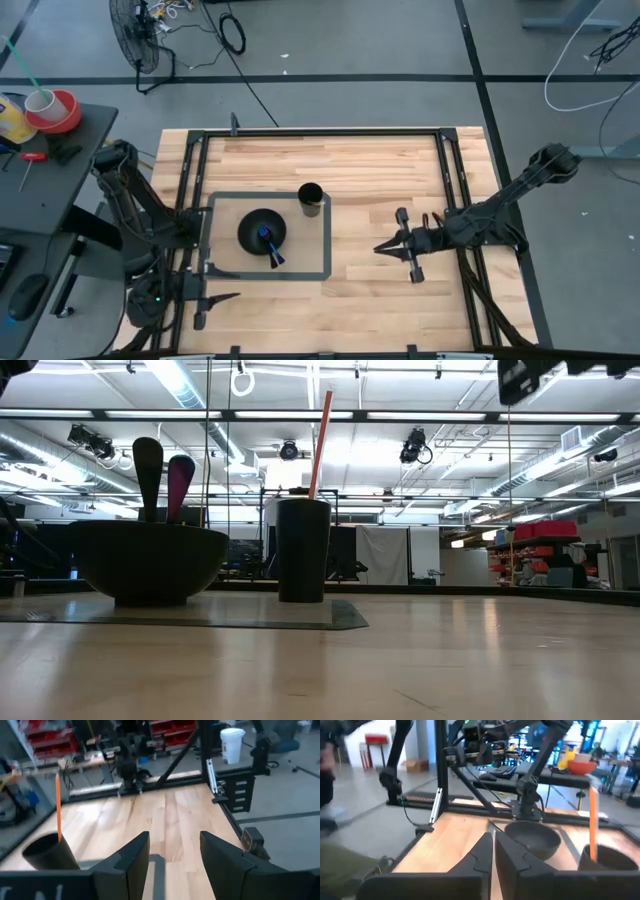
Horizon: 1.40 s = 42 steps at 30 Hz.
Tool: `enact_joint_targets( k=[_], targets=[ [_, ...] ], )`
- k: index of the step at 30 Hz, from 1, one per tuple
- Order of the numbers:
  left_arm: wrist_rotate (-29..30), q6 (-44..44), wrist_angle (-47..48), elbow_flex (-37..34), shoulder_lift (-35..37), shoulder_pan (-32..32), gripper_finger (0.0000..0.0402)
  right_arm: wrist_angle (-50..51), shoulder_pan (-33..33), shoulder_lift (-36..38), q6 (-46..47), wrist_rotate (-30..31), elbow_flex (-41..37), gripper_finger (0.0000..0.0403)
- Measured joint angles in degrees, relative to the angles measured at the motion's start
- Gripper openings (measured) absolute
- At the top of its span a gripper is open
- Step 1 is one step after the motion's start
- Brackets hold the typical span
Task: Pick & Place Utensil
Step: Return to Home Position
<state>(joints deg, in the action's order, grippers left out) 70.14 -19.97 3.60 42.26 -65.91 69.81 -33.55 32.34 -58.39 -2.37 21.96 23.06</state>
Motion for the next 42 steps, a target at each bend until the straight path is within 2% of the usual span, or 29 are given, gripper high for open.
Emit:
enact_joint_targets(
  k=[2,4,8,10,17,22,24,28,31,35,42],
  targets=[
    [-2.19,-2.54,1.19,0.0,-0.04,-1.57,0.0181,-3.75,0.0,0.02,5.21,0.99,-2.03,0.0024],
    [-6.75,-3.28,1.66,0.0,-0.04,-3.46,0.0181,-7.11,-0.31,0.11,6.37,0.46,-3.67,0.0025],
    [-13.7,-0.75,2.28,0.0,-0.08,-7.33,0.0181,-12.73,-2.66,0.56,5.96,-12.09,-7.28,0.0025],
    [-15.72,-0.38,2.1,-0.08,-0.08,-9.66,0.0181,-16.15,-5.49,1.77,7.91,-15.78,-9.49,0.0024],
    [-26.79,1.77,-2.47,-4.32,0.52,-20.25,0.0181,-22.45,-13.46,7.4,10.33,-16.21,-18.0,0.0024],
    [-37.12,9.04,-7.76,-6.44,5.15,-26.61,0.0181,-24.61,-15.02,11.4,9.91,-16.46,-22.14,0.0025],
    [-39.76,12.56,-10.95,-7.49,7.83,-28.53,0.0181,-22.43,-15.34,12.72,10.14,-16.77,-22.26,0.0024],
    [-40.42,15.97,-13.03,-9.64,13.28,-31.37,0.0181,-21.23,-16.14,17.33,9.03,-19.58,-22.15,0.0025],
    [-41.34,16.17,-12.9,-12.2,17.83,-33.03,0.0181,-17.99,-17.12,21.11,7.94,-19.98,-22.15,0.0024],
    [-46.7,16.22,-13.21,-17.54,25.61,-34.93,0.0181,-11.62,-18.9,27.06,7.72,-19.46,-22.15,0.0025],
    [-47.53,16.18,-13.26,-25.63,39.0,-36.25,0.0181,-0.8,-23.21,37.43,10.42,-19.44,-22.15,0.0025]
  ],
)
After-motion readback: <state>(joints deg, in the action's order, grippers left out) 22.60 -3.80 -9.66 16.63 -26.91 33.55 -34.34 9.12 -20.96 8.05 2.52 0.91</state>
